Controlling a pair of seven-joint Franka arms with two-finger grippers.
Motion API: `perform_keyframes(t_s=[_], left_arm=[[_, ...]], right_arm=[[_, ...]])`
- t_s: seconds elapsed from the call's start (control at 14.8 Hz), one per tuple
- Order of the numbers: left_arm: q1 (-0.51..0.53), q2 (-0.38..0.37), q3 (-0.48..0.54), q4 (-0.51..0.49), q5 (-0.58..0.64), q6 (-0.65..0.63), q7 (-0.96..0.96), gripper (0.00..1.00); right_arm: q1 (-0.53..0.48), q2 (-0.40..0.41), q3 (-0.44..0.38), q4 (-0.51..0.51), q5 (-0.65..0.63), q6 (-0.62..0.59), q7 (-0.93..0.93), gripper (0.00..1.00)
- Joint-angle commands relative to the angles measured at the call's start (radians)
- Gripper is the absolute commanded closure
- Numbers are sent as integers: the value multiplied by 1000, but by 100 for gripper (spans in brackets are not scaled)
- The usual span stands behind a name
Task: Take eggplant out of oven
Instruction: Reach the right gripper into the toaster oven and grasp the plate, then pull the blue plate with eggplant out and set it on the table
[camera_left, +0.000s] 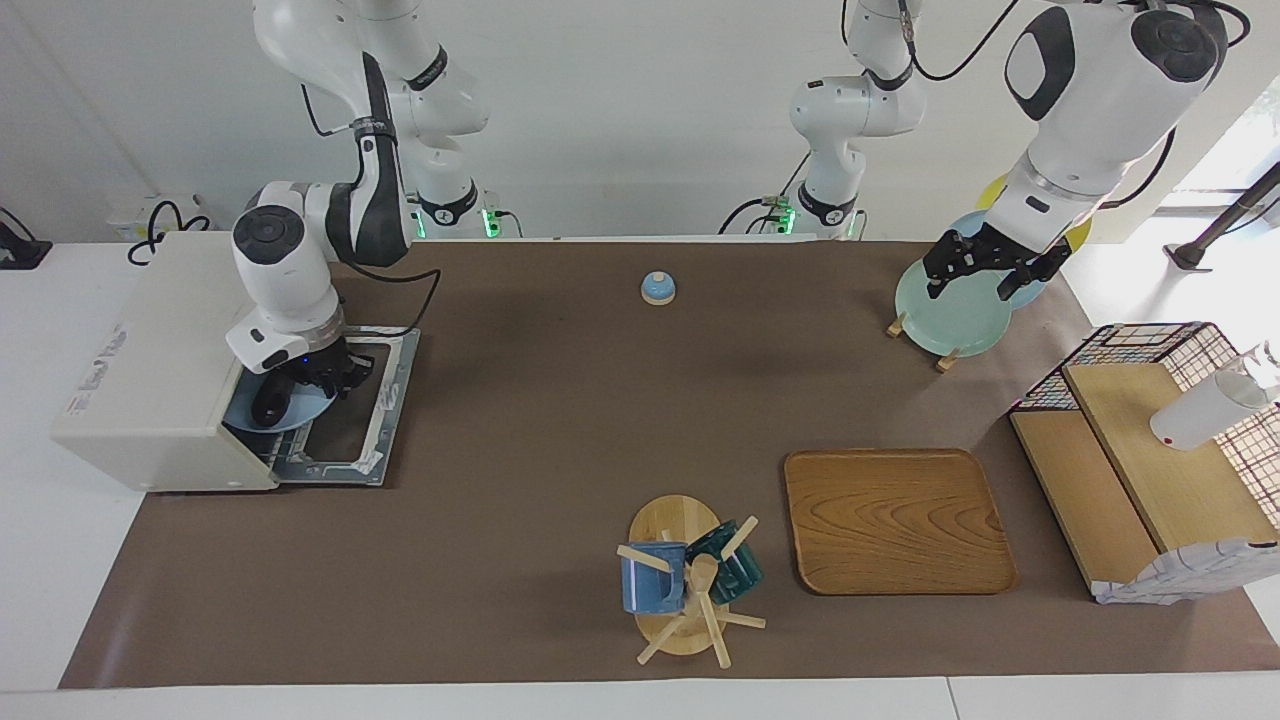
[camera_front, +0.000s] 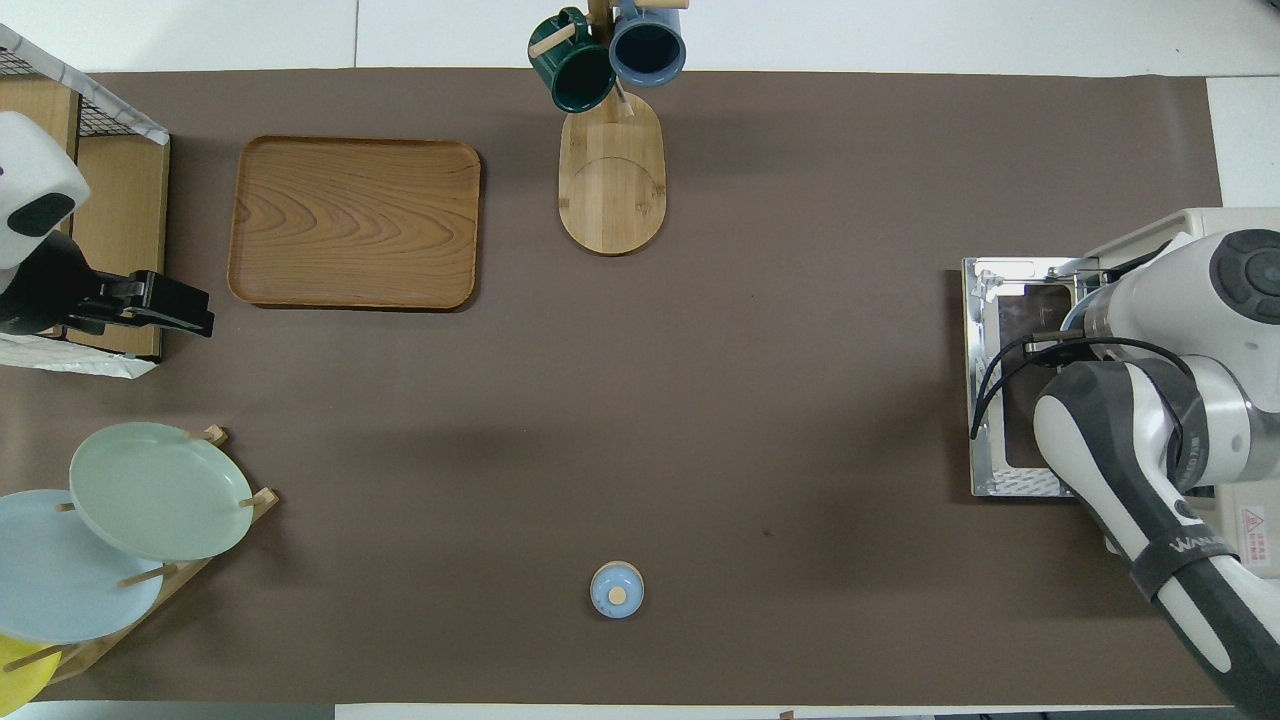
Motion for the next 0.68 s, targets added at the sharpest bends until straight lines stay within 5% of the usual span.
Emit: perform_keyframes(t_s=[0.0,0.2,0.41,0.61], left_arm=[[9,-13,-4,-1,13,-9,7,0],[9,-13,-4,-2,13,-6,1,0],[10,-13,-4,-2,12,-6,2,0],[10,-13,-4,-1,13,2,2,0]], right_arm=[[29,-17,14,21,-12,-59,-19,100],[205,27,14,181,0,-202,16,100],[432,84,15,302,40,-244,296,100],[644,353,14,697,80,-433,589,100]])
